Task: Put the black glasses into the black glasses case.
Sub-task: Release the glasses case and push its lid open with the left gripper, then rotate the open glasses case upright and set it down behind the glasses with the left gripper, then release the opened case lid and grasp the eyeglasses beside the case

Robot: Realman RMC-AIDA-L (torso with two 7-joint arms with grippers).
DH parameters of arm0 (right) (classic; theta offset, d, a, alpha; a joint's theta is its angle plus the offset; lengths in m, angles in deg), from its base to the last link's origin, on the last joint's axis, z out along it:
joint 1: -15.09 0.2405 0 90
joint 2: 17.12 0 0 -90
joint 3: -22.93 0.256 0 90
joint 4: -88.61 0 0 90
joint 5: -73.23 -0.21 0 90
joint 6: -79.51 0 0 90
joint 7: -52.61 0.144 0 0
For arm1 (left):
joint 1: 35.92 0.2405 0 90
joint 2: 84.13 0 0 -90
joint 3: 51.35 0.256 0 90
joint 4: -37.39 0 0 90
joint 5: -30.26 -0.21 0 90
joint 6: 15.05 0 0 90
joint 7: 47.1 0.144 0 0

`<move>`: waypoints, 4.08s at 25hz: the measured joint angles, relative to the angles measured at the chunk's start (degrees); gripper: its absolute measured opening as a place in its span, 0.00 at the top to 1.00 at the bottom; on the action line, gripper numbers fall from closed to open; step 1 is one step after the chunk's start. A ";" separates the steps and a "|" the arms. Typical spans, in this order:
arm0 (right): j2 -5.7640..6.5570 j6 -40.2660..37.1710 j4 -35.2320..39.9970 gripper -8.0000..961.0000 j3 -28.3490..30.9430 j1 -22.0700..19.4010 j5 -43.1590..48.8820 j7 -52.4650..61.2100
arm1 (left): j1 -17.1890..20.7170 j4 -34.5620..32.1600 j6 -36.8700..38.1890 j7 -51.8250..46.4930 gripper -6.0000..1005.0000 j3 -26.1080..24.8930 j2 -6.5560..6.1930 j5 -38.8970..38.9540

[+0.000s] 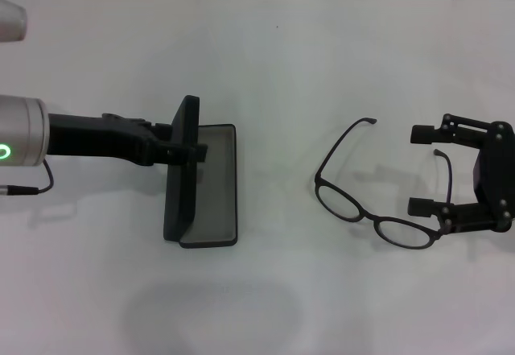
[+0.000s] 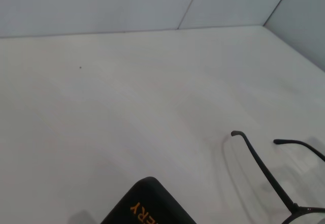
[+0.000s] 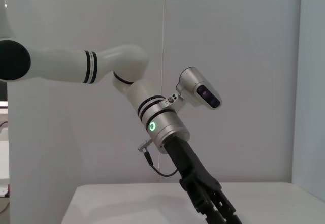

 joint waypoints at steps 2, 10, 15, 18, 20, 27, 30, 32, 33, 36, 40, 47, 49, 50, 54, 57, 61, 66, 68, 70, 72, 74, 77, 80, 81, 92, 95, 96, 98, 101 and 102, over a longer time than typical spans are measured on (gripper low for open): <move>-0.01 0.20 -0.04 0.09 -0.02 0.00 0.00 -0.26 | -0.06 0.00 -0.63 -0.34 0.20 1.12 0.01 -0.15; -0.13 0.55 0.02 0.09 -0.01 0.00 0.00 -0.32 | -0.63 -0.72 -5.39 -4.64 0.21 8.38 -0.03 -3.25; -0.11 0.54 0.04 0.09 0.00 0.06 0.00 -0.33 | -1.41 -0.85 -5.75 -5.33 0.22 8.71 -0.05 -4.09; -0.11 0.54 0.04 0.09 0.00 0.08 -0.01 -0.33 | -1.79 -0.87 -6.00 -5.40 0.28 8.39 -0.09 -4.12; -0.06 0.54 0.04 0.09 0.00 0.09 -0.01 -0.33 | -2.01 -0.87 -6.36 -5.38 0.32 8.34 -0.20 -4.10; 0.12 0.62 0.04 0.09 0.00 0.09 -0.01 -0.34 | -2.87 -0.78 -7.95 -4.12 0.55 8.46 -0.24 -6.59; 0.18 0.62 0.04 0.09 -0.02 0.08 -0.01 -0.40 | -3.39 -0.77 -8.59 -3.05 0.66 8.75 -0.16 -6.99; 0.20 0.62 0.04 0.09 -0.15 0.03 -0.01 -0.65 | -4.03 -0.76 -8.81 -2.22 0.67 8.63 -0.15 -7.02; 0.18 0.62 0.04 0.09 -0.20 -0.02 -0.01 -0.91 | -4.40 -0.77 -9.03 -1.79 0.67 8.51 -0.16 -7.02; -0.09 0.33 0.04 0.09 -0.32 -0.44 0.08 -1.98 | -5.73 -0.75 -10.32 0.16 0.72 8.40 -0.20 -7.03; -0.48 -0.04 0.04 0.09 -0.43 -0.67 0.24 -2.78 | -8.46 -0.07 -12.77 5.34 0.80 8.69 -0.13 -6.87; -1.30 -0.09 0.03 0.09 -0.44 -1.74 0.82 -5.88 | -17.86 5.33 -15.05 9.39 0.80 9.23 -0.17 -7.42; -1.49 -0.08 0.01 0.09 -0.25 -2.12 0.85 -6.80 | -19.16 5.53 -15.95 11.19 0.80 10.43 -0.07 -7.48; -1.64 -0.09 -0.05 0.09 -0.19 -2.21 0.86 -7.24 | -19.57 5.51 -16.87 12.04 0.80 11.80 -0.05 -7.51; -2.17 -0.10 -0.07 0.09 -0.18 -2.72 0.88 -8.44 | -20.54 5.48 -22.58 15.27 0.79 19.31 -0.02 -7.52; -2.45 -0.13 -0.34 0.09 -0.30 -3.15 0.88 -9.84 | -20.54 5.60 -27.09 16.85 0.79 25.40 0.03 -7.54; -2.92 -0.15 -0.08 0.09 -0.04 -4.24 0.88 -10.60 | -21.06 5.64 -28.56 18.03 0.79 28.58 -0.01 -7.62; -3.16 -0.53 -0.20 0.09 0.04 -4.69 0.83 -10.85 | -21.46 6.20 -27.95 19.85 0.78 28.79 0.00 -7.65; -3.25 -0.66 -0.15 0.09 0.03 -5.06 0.67 -10.86 | -21.33 6.24 -27.66 20.63 0.78 28.82 0.03 -7.58; -3.38 -0.67 -0.05 0.09 0.02 -5.19 0.54 -10.87 | -21.05 6.26 -27.19 21.77 0.78 28.88 0.07 -7.23; -3.48 -0.69 -0.04 0.09 0.00 -5.19 0.53 -10.88 | -20.95 6.27 -26.68 22.19 0.78 28.91 0.08 -7.14; -3.58 -0.70 -0.02 0.09 0.00 -5.19 0.52 -10.88 | -20.95 6.27 -25.66 22.46 0.78 28.95 0.09 -7.00; -3.65 -0.71 -0.01 0.09 0.00 -5.19 0.49 -10.90 | -20.96 6.27 -25.15 22.54 0.77 29.24 0.19 -6.72; -3.65 -0.71 0.01 0.09 0.00 -5.19 0.41 -10.95 | -20.86 6.26 -25.30 22.53 0.77 30.76 0.32 -5.84; -3.65 -0.70 0.03 0.09 0.00 -5.19 0.37 -10.96 | -20.85 6.26 -25.41 22.45 0.77 31.06 0.32 -5.62; -3.71 -0.49 0.04 0.09 0.00 -5.19 0.27 -10.97 | -20.86 4.98 -23.65 21.41 0.76 32.75 0.20 -4.91; -3.70 -0.56 0.04 0.09 0.00 -5.19 0.26 -10.78 | -20.59 4.24 -22.09 21.39 0.74 31.96 0.15 -4.53; -3.71 -0.58 0.04 0.09 0.00 -5.18 0.25 -10.71 | -20.24 3.63 -21.58 21.40 0.73 31.78 0.17 -4.30; -3.76 -0.62 0.04 0.09 0.00 -5.14 0.22 -10.65 | -19.04 2.19 -20.86 21.50 0.70 31.56 0.23 -3.16; -4.00 -0.66 0.04 0.09 0.28 -4.91 -0.45 -10.29 | -14.65 -2.10 -20.19 24.13 0.60 31.19 0.17 3.49; -4.29 -0.64 0.26 0.09 0.68 -4.85 -1.23 -9.62 | -12.78 -3.18 -19.99 26.18 0.56 30.95 0.13 6.42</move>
